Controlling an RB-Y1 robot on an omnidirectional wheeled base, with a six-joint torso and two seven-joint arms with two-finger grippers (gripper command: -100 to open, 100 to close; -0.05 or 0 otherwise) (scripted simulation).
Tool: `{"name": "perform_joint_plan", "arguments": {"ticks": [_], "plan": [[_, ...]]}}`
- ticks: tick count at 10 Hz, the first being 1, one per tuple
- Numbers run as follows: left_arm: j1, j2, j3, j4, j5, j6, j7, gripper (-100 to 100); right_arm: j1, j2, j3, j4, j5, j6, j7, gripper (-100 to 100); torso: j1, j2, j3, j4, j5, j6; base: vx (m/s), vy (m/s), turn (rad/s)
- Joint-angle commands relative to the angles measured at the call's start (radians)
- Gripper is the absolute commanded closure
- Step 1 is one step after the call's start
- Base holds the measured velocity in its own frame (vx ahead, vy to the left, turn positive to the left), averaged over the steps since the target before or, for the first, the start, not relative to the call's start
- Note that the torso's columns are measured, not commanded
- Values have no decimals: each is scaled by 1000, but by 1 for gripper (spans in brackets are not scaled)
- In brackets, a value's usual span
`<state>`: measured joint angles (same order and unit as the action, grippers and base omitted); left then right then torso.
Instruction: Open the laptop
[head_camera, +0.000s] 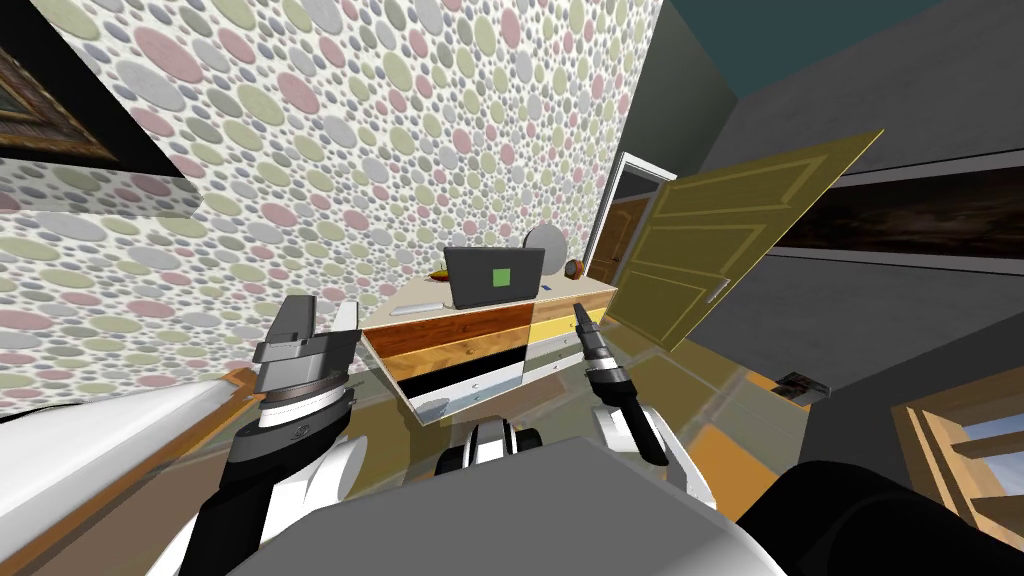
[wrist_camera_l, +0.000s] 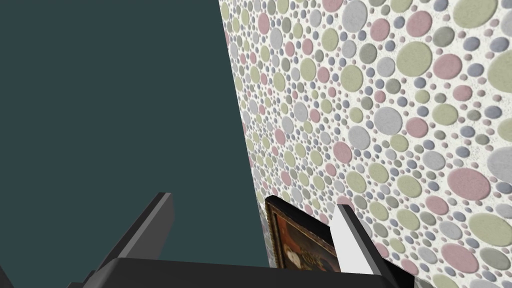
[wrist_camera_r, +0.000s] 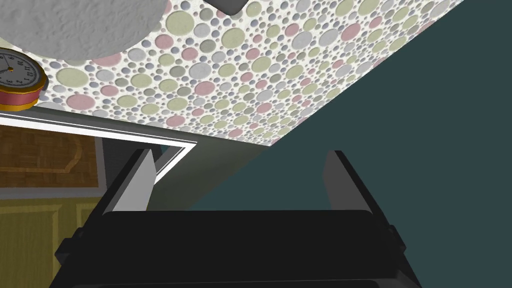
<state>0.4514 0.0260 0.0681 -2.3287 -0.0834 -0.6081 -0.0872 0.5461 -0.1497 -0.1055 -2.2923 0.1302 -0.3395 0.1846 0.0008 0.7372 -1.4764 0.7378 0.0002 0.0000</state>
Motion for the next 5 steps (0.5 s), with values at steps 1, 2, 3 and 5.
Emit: {"name": "perform_joint_plan", "arguments": {"ticks": [1, 2, 3, 5], "plan": [[0, 0, 0, 0, 0, 0, 0, 0, 50, -81, -68, -1, 21, 38, 15, -100, 0, 0, 0, 0, 0, 0, 38, 94, 17], [0, 0, 0, 0, 0, 0, 0, 0, 72, -111, -97, -1, 31, 54, 22, -100, -1, 1, 0, 0, 0, 0, 50, 118, 25], [0, 0, 0, 0, 0, 0, 0, 0, 95, -139, -126, 0, 41, 70, 30, -100, 0, 0, 0, 0, 0, 0, 49, 140, 24], [0, 0, 0, 0, 0, 0, 0, 0, 119, -174, -159, 0, 52, 88, 38, -100, 0, 1, 0, 0, 0, 0, 46, 117, 13]]}}
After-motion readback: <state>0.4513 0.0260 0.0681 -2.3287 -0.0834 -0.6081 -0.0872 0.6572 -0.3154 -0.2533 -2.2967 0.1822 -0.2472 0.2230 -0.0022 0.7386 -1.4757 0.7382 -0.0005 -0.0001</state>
